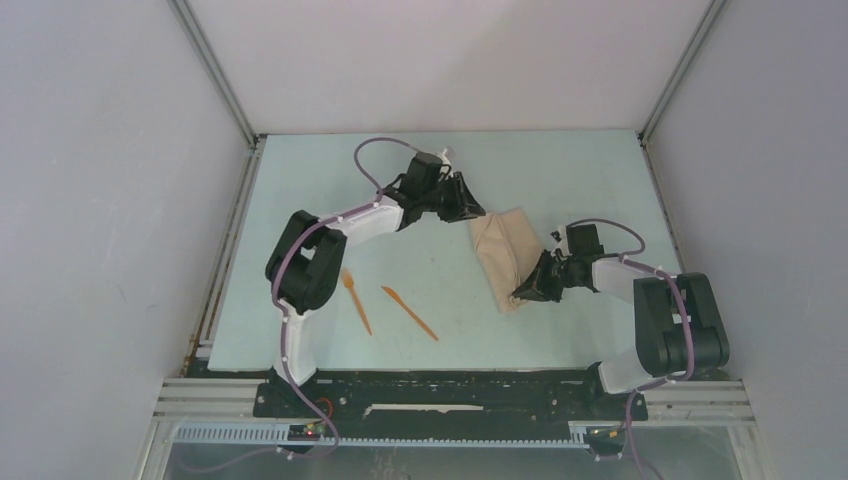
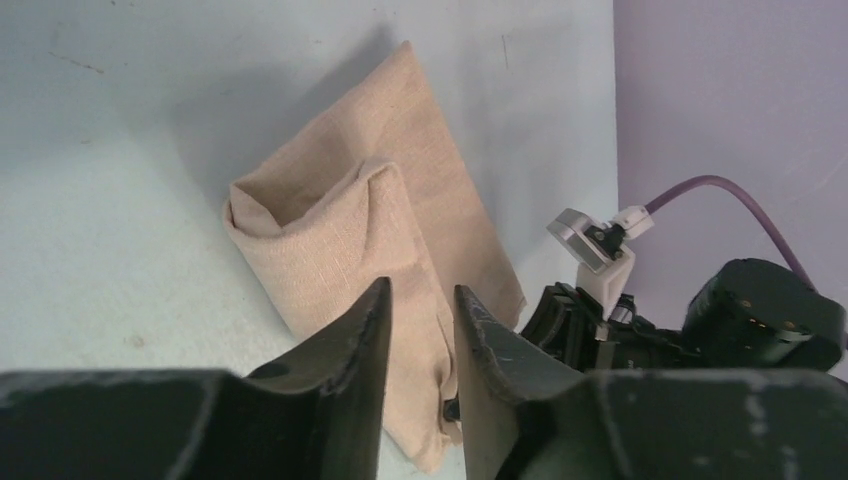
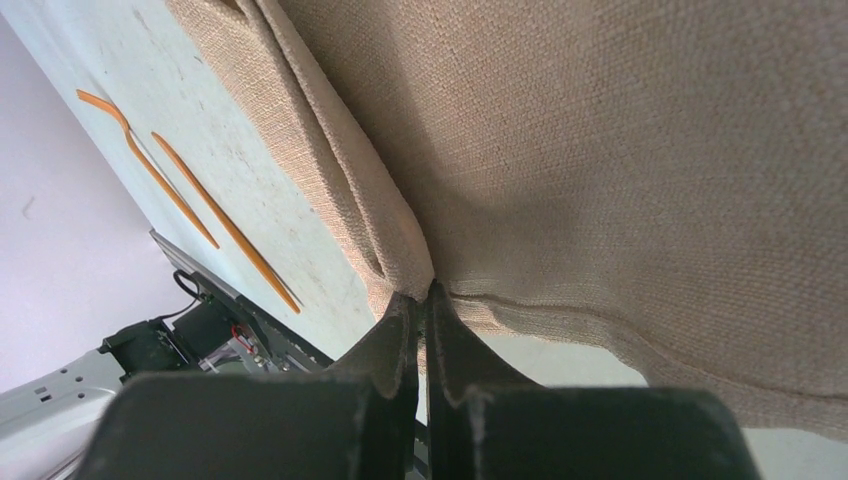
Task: Fold the napkin into a case and place the utensils inside
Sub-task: Pick up the lower triangle-folded napkin from the center of the board, then smooth out the 2/3-rectangle-folded napkin at the center of the board.
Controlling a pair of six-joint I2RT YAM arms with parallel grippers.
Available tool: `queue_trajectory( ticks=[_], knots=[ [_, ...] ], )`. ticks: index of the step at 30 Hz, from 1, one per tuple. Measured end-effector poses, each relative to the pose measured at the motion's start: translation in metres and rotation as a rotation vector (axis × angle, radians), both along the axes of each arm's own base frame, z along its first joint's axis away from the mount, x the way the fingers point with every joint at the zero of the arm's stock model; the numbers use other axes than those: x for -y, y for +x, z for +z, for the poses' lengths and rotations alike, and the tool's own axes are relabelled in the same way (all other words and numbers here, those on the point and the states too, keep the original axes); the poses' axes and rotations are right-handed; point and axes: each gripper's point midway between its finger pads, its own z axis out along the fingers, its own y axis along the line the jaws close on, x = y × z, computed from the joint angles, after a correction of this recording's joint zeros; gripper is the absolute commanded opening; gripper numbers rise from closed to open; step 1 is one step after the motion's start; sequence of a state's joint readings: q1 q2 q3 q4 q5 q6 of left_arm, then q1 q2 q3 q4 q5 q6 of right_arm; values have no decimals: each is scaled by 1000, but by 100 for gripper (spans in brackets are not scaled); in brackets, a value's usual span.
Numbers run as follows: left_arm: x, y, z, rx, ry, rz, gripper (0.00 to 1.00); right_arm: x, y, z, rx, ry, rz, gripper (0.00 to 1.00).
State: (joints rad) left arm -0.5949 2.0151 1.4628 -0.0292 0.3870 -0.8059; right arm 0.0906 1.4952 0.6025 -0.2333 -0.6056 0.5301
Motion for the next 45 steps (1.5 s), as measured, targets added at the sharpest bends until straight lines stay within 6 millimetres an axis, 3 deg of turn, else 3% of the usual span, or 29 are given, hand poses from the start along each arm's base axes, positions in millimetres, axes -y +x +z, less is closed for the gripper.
queue_trajectory(
  ticks=[6,11,21,31,38,45],
  knots=[
    [11,4,-27,-46,-33,-8,21,1,2,1,7,4,-5,0],
    [16,7,-40,-69,-55,0,20,2,3,0,7,4,-8,0],
    [21,15,-33,-29,-104,12,31,2,8,-5,-16,11,5,0],
    [16,7,-39,-45,-102,16,27,-5,23,8,36,27,63,0],
    [11,1,-48,-61,-90,17,39,1,19,3,11,2,55,0],
    [8,2,-32,-39,-108,21,57,3,16,-1,-5,-4,49,0]
  ],
)
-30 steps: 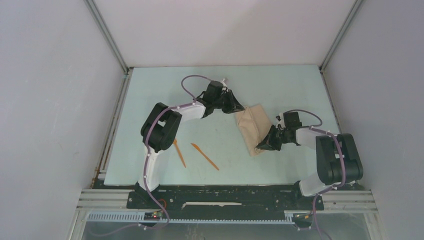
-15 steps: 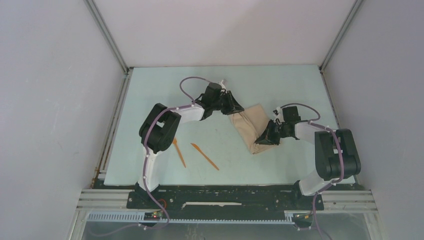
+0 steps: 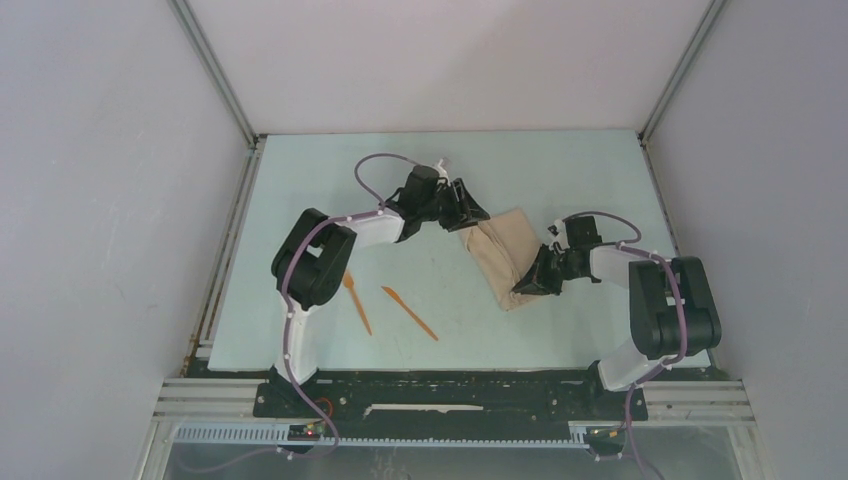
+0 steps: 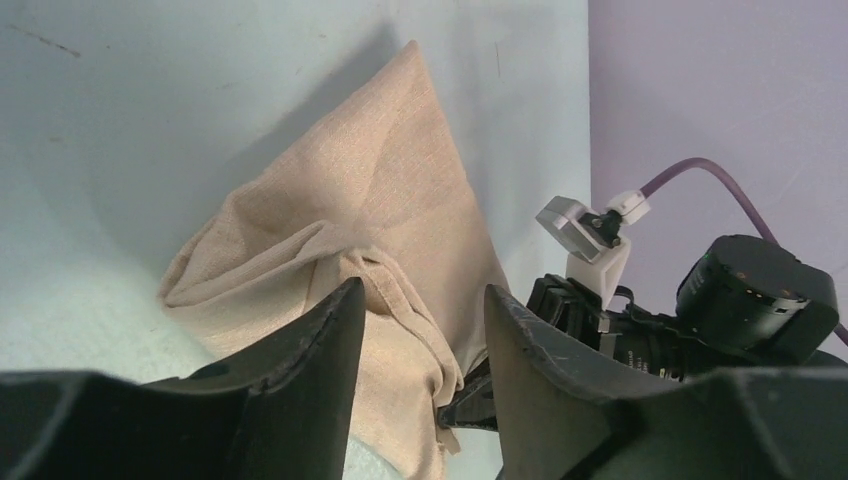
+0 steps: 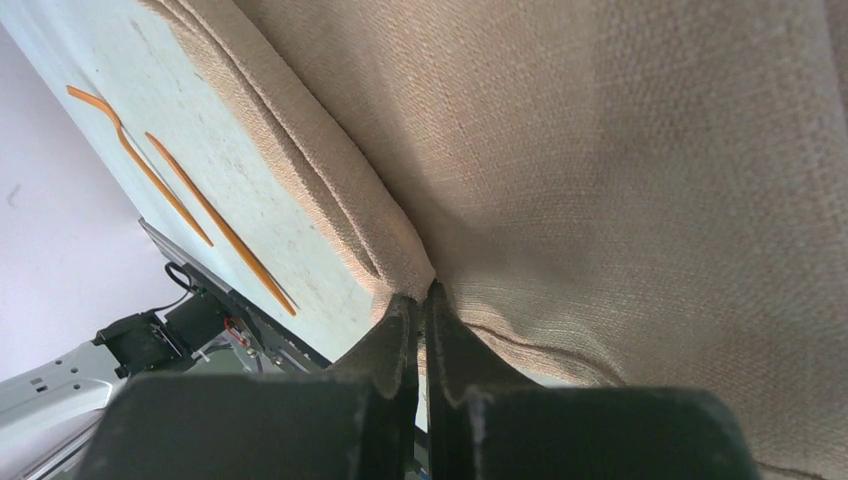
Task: Fold the napkin into a case and place the utensils inside
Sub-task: Smooth out the 2/3-rectangle-folded napkin at the center of the board.
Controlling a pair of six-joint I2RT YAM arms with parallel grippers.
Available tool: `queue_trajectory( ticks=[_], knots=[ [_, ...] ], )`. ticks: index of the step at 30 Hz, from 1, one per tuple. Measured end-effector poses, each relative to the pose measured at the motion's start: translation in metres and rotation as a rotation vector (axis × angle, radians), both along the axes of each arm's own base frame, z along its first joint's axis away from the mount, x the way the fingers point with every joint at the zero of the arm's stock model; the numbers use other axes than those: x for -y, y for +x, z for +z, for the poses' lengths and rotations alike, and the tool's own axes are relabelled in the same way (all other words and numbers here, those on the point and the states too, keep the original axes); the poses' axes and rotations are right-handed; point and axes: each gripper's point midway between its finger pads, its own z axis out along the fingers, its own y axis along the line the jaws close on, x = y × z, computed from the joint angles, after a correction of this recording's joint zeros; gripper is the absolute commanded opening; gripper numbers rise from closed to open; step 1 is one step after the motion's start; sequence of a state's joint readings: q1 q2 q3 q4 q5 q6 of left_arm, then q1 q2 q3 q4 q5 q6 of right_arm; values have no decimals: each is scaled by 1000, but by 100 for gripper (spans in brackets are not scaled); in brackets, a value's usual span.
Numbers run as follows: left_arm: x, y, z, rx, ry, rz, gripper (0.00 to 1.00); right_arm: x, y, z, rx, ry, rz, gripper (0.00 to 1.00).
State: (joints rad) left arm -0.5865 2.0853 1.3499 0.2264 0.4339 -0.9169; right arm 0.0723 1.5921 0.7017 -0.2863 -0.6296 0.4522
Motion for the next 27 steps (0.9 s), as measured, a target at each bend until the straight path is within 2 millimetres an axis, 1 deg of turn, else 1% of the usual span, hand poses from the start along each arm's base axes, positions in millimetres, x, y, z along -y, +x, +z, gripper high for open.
queue_trajectory(
  ticks=[4,6,7,14,18,20,23,25,27],
  knots=[
    [-1,1,7,12,-10,-1,63,1,-8,-5,-22,-2,-1,0],
    [-2,1,10,16,-15,0,64,1,-9,-6,-27,-3,-1,0],
    [-3,1,12,20,-17,-1,63,1,-10,-7,-28,-3,-1,0],
    [1,2,26,32,-65,-2,34,1,-9,-7,-28,-2,-3,0],
    [6,2,32,32,-105,-9,25,1,-10,-7,-26,-2,-3,0],
    [7,3,28,24,-112,-10,22,1,-10,-7,-25,-2,-4,0],
    [9,4,14,-6,-109,-5,15,1,-9,-7,-24,-1,-4,0],
    [9,4,5,-27,-104,-5,14,1,-9,-8,-24,-1,-4,0],
    [9,3,1,-35,-101,-5,15,1,-9,-8,-24,-1,-4,0]
  ],
)
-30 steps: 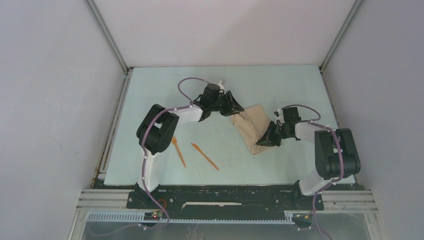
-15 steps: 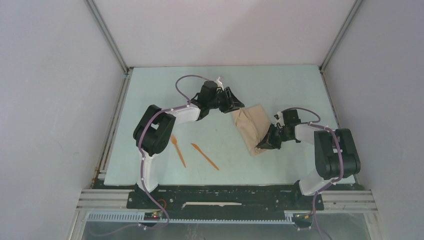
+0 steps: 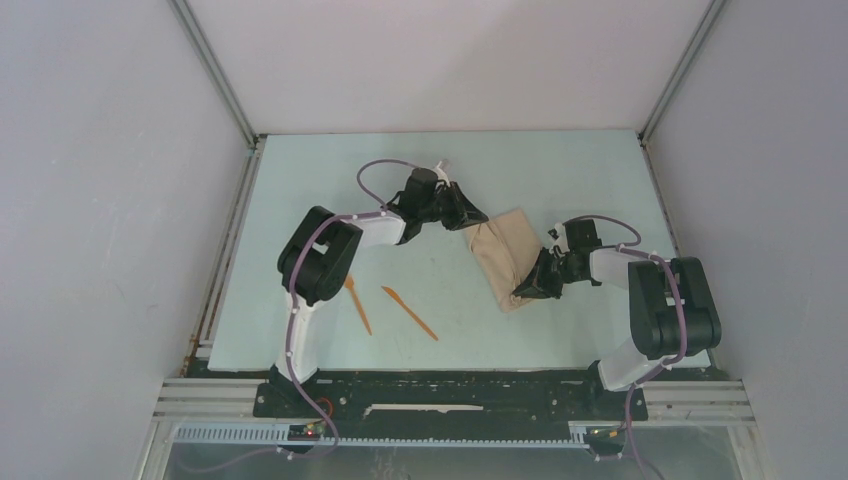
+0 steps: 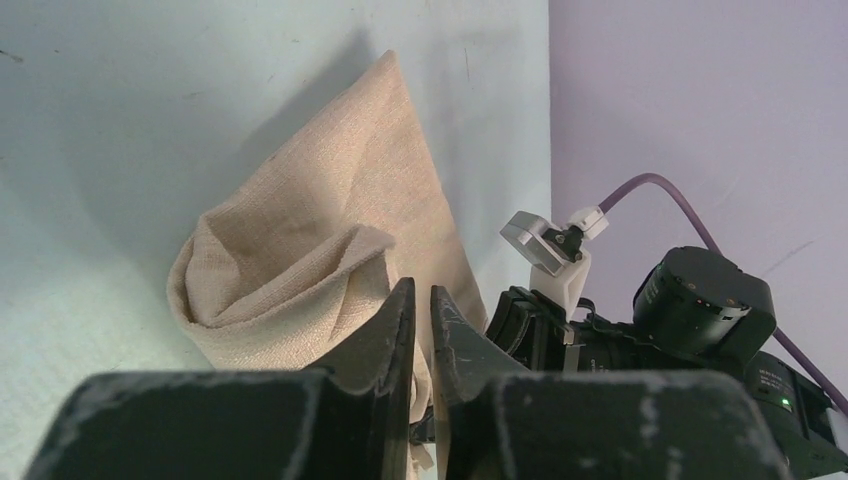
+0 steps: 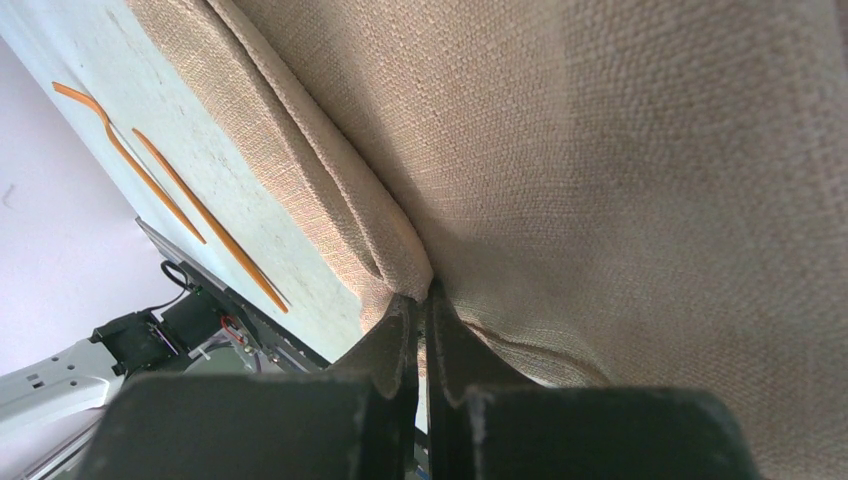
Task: Fold the napkin into a case and place the utensils inside
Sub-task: Smooth out the 2/3-rectangle-folded napkin at the center of the board.
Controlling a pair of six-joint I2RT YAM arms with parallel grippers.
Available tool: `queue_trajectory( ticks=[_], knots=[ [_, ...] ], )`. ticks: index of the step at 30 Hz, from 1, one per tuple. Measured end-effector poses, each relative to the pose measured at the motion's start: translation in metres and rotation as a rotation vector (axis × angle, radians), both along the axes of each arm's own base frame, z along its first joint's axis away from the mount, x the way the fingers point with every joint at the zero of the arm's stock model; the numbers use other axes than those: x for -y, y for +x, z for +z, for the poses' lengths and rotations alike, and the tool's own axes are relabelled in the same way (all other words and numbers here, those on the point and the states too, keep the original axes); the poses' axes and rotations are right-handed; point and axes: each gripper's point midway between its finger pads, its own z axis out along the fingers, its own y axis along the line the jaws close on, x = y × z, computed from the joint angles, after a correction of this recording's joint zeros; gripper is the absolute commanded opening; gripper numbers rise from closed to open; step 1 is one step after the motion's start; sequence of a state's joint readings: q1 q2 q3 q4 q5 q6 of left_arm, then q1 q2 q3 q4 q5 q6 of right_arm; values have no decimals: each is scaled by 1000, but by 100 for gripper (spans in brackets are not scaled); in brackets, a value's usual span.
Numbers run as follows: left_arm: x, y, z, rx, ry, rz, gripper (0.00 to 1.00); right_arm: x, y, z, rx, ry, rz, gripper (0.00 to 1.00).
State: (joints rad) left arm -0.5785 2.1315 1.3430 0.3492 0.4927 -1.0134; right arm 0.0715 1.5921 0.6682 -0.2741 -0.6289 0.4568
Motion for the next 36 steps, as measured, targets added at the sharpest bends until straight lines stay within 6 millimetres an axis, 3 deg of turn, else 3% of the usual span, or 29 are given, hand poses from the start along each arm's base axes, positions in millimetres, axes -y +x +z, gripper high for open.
queue_trajectory(
  ticks=[6,14,23,26,28,33,36],
  knots=[
    [5,4,-4,-3,-26,-1,19,0,0,0,-1,1,-1,0],
    [17,19,-35,-47,-35,8,15,0,0,3,10,2,-1,1],
    [20,24,-57,-86,-29,14,11,2,-4,23,58,-9,4,42],
    [21,23,-60,-96,-31,10,10,8,-4,39,107,-84,21,52],
    [21,22,-61,-99,-33,3,9,11,8,57,183,-148,32,55],
    [24,26,-58,-94,-39,-1,8,-21,33,95,319,-85,130,51],
    [24,28,-58,-98,-37,0,7,-47,50,94,316,20,182,47]
  ],
)
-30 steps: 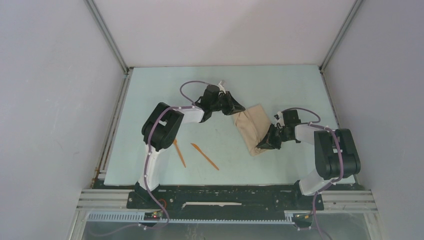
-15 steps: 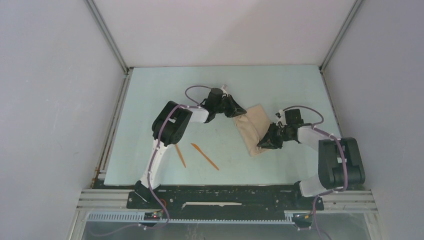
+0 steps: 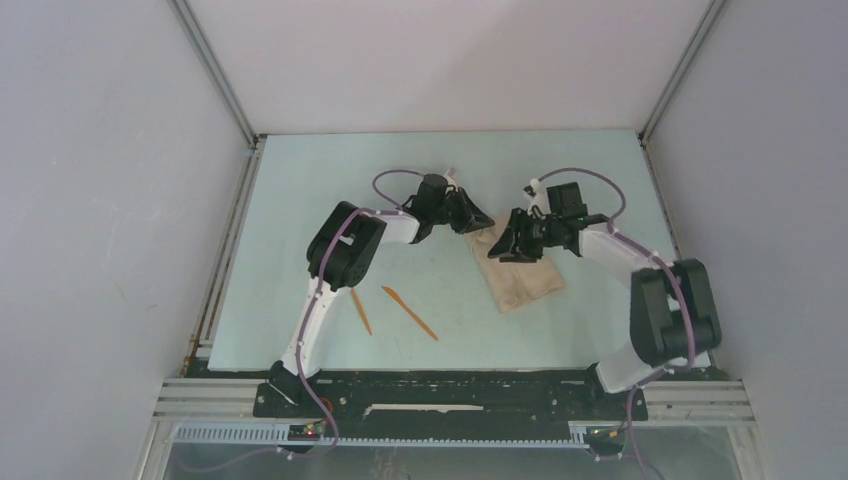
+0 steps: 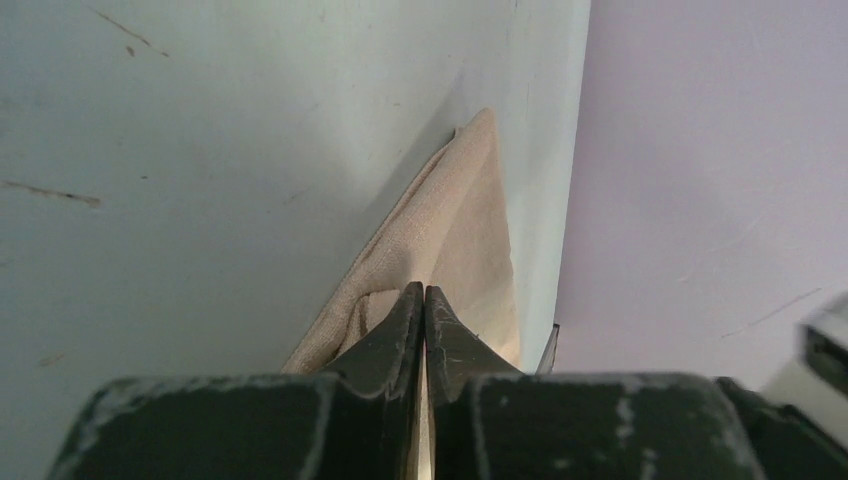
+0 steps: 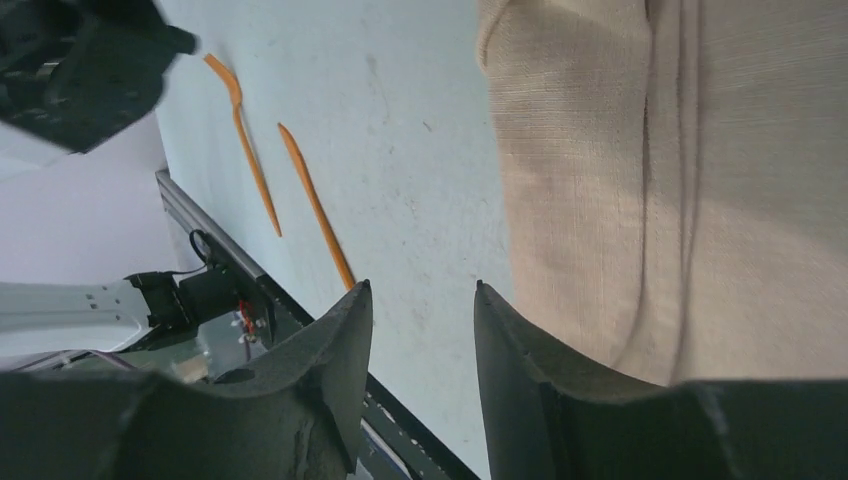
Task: Fold the napkin into a case and place the utensils inside
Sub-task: Smooth out the 2/3-rectangle-folded napkin at the center of the board.
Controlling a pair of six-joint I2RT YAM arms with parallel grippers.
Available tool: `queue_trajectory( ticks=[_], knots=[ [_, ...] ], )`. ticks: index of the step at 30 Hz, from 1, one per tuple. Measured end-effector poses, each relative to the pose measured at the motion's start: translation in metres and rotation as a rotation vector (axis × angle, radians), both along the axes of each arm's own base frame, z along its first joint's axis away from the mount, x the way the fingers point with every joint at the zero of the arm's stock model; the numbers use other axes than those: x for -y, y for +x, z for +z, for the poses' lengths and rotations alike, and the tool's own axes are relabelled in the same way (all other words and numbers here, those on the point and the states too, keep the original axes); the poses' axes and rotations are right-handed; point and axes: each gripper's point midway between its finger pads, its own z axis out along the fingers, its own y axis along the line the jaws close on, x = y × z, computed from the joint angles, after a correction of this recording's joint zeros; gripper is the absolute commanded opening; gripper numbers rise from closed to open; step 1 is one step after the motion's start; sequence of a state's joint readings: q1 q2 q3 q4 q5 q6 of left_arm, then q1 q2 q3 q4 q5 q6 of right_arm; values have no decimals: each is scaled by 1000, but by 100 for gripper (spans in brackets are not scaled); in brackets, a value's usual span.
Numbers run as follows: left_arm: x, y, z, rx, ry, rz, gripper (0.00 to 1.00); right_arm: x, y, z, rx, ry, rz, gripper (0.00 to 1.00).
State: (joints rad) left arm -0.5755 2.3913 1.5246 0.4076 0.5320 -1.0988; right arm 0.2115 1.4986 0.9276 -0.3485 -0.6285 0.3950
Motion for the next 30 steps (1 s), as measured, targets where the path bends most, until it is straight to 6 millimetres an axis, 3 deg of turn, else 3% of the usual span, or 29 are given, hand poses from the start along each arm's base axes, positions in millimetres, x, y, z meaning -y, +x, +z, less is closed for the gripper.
queue_trajectory(
  ticks=[2,7,13,17,20,25,28,30],
  knots=[
    [0,1,0,-2,1,1,6,-11,3,-17,-51,33,23,44],
    [0,2,-5,-11,3,0,4,-20,-13,-52,-201,58,47,35],
    [1,4,-6,-15,3,0,2,3,-51,-88,-323,-28,-12,37],
    [3,7,-7,-22,2,-1,2,14,-65,-76,-304,-67,-38,45],
    [4,6,-8,-25,-1,-9,2,10,-55,-50,-213,-39,-26,47],
    [4,6,-7,-28,-2,-10,2,-19,0,-10,-92,95,40,45],
    [4,6,-8,-35,-5,-7,1,-40,32,-18,-91,151,76,44],
    [4,6,-8,-40,-9,-4,0,-50,40,-31,-121,166,87,43]
  ],
)
